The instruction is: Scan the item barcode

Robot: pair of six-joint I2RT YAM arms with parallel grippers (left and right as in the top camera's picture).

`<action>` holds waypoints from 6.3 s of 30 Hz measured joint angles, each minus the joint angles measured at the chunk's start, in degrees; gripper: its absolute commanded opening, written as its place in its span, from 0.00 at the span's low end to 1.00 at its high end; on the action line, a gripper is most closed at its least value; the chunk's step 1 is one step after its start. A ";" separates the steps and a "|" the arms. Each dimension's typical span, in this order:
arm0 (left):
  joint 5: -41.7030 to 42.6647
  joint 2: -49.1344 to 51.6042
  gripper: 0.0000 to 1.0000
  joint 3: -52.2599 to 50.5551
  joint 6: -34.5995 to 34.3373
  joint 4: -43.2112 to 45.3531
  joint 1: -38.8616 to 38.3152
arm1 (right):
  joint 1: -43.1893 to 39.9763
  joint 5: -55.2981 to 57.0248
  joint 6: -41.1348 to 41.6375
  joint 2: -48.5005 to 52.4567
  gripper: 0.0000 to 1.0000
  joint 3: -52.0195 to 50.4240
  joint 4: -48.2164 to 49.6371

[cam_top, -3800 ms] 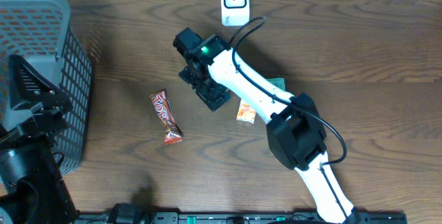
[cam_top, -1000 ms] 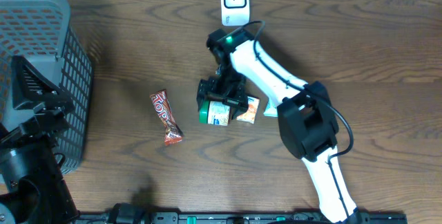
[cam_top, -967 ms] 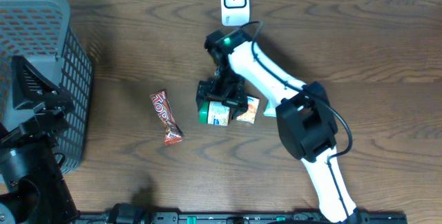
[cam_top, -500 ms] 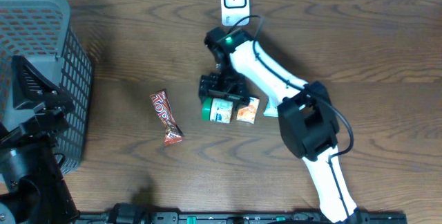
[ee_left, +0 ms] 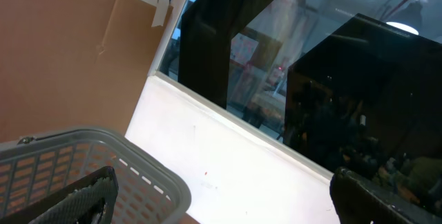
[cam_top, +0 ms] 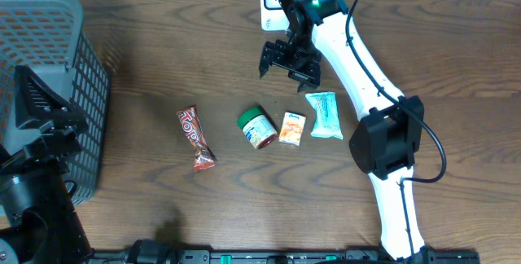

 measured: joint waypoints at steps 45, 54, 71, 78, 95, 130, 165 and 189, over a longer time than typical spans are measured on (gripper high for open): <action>0.00 1.36 0.98 0.00 0.00 0.00 0.00 | 20.31 15.74 -0.02 0.00 0.13 -14.53 6.99; 0.00 1.36 0.98 0.00 0.00 0.00 0.00 | 16.26 17.97 0.11 0.00 0.23 -14.53 4.17; 0.00 1.36 0.98 0.00 0.00 -0.02 0.00 | 9.90 14.21 1.75 0.00 0.36 -14.53 3.13; 0.00 1.36 0.98 0.00 0.00 -0.02 0.00 | 8.85 13.35 2.73 0.00 0.93 -12.59 2.05; 0.00 2.69 0.98 0.00 0.00 0.00 0.00 | 9.05 13.64 10.43 0.00 0.99 -8.48 -2.16; 0.00 2.69 0.98 0.00 0.00 0.00 0.00 | 11.28 20.11 19.80 0.00 0.91 -20.50 7.67; 0.00 6.49 0.98 0.00 0.00 0.02 0.00 | 5.90 -7.85 1.62 -0.20 0.81 -22.51 11.28; 0.00 7.30 0.98 0.00 0.00 0.13 0.00 | 10.23 4.35 6.10 -3.65 0.81 -31.08 24.37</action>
